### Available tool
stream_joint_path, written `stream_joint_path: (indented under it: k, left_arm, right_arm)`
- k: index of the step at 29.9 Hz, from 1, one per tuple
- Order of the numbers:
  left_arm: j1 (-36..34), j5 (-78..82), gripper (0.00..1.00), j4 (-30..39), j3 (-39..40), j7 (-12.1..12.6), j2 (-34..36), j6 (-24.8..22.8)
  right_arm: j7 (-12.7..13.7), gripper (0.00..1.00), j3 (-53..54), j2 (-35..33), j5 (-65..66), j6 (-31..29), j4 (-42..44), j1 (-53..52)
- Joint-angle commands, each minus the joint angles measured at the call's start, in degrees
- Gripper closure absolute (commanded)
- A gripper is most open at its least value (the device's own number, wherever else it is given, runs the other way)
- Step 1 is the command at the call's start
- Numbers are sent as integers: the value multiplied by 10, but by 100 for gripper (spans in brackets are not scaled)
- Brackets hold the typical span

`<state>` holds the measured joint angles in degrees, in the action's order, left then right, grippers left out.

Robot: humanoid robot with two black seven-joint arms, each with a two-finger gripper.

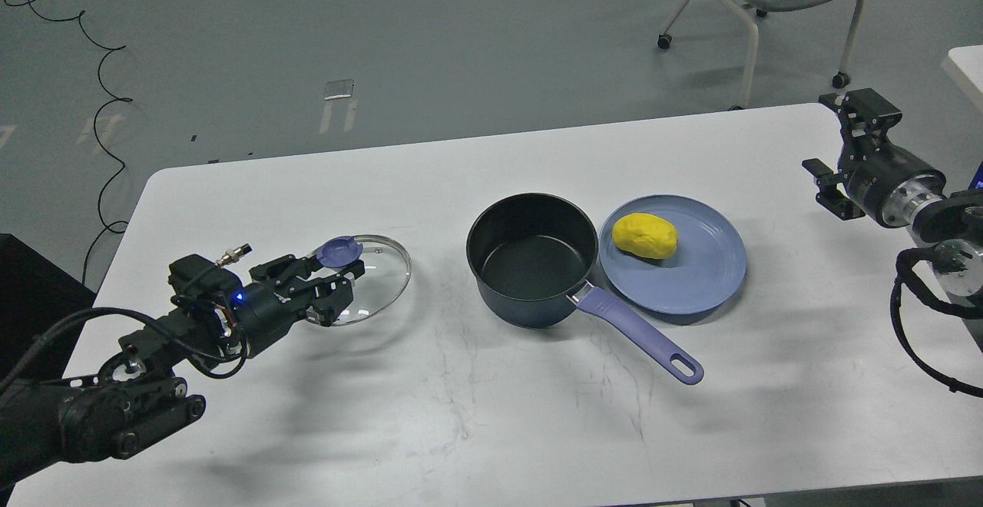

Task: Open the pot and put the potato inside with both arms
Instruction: 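Lift the lid off the saucepan and set it down nearer the robot, then raise the left gripper away and reach the right gripper to the potato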

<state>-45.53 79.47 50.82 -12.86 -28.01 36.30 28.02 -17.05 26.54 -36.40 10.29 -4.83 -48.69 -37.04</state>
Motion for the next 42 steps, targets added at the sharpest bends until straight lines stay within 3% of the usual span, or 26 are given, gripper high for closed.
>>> stream_joint_path:
  k: [1, 6, 8, 12, 15, 16, 17, 27, 32, 41, 42]
  left_arm:
    - [7, 1, 69, -7, -1, 0, -2, 0]
    - [24, 1, 61, -15, -1, 0, -8, 0]
    - [26, 0, 49, -27, -1, 0, -17, 0]
    - [36, -3, 44, -44, 2, 0, -32, 0]
    - [38, -5, 25, -52, 5, 0, -39, 0]
    - [38, -6, 10, -51, 6, 0, -39, 0]
    - [38, -8, 3, -51, 6, 0, -39, 0]
    - [34, -16, 2, -51, 10, 0, -36, 0]
    - [26, -105, 2, -50, 54, 0, -33, 0]
    - [-67, -302, 2, -39, 119, 0, -24, 0]
    - [-79, -339, 2, -39, 146, 0, -15, -39]
  right_arm:
    - [0, 1, 0, -1, 0, 0, 0, -1]
    - [0, 1, 0, -1, 0, 0, 0, -1]
    - [0, 1, 0, -1, 0, 0, 0, 0]
    - [0, 1, 0, -1, 0, 0, 0, -1]
    - [0, 1, 0, -1, 0, 0, -1, 0]
    - [0, 1, 0, -1, 0, 0, -1, 0]
    - [0, 1, 0, -1, 0, 0, -1, 0]
    - [0, 2, -1, -2, 7, -1, -3, -6]
    - [0, 2, -5, -6, 36, 0, -6, -38]
    - [0, 3, -154, -10, 405, 43, -73, -181]
    - [0, 5, -175, -12, 461, 43, -76, -198]
